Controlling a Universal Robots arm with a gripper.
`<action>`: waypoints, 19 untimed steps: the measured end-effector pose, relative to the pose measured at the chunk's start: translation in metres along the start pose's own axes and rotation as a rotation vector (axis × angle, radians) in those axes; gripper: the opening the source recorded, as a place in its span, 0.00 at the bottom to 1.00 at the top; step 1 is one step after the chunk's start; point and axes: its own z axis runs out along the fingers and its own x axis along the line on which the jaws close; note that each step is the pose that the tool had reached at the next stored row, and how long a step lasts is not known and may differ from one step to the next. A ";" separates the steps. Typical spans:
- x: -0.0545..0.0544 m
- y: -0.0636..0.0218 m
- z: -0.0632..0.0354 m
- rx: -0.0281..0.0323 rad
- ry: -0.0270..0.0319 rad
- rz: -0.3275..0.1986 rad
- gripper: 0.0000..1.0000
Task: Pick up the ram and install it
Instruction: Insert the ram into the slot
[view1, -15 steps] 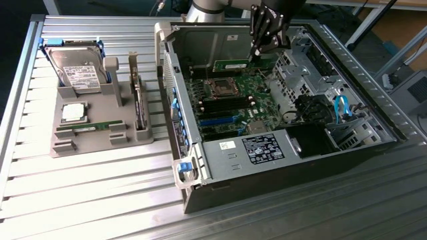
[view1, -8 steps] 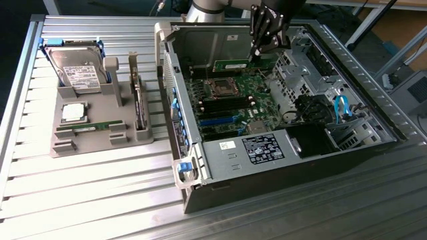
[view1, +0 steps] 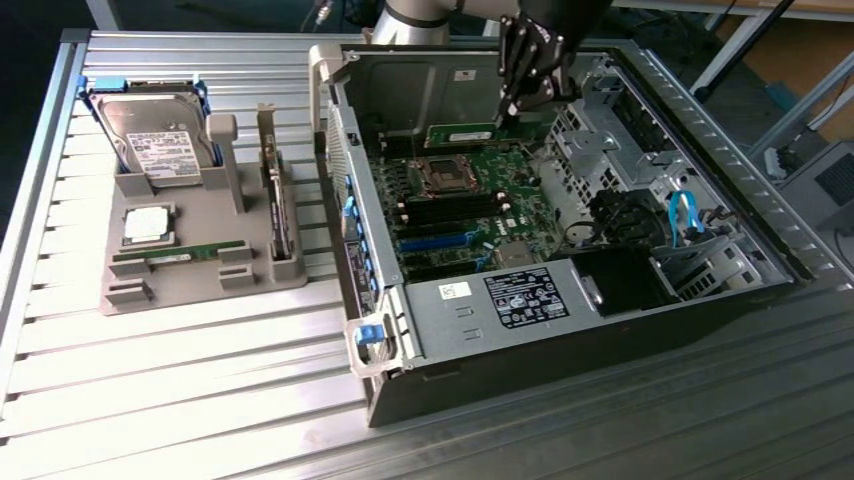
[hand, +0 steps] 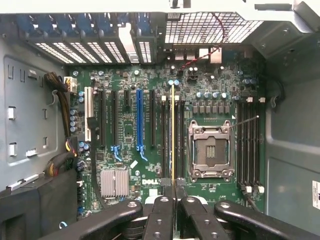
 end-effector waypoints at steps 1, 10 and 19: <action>0.000 -0.0001 0.0024 0.0000 0.0000 0.000 0.12; 0.000 -0.0008 0.0185 0.0000 0.0000 0.000 0.12; 0.000 -0.0017 0.0373 0.0000 0.0001 0.000 0.12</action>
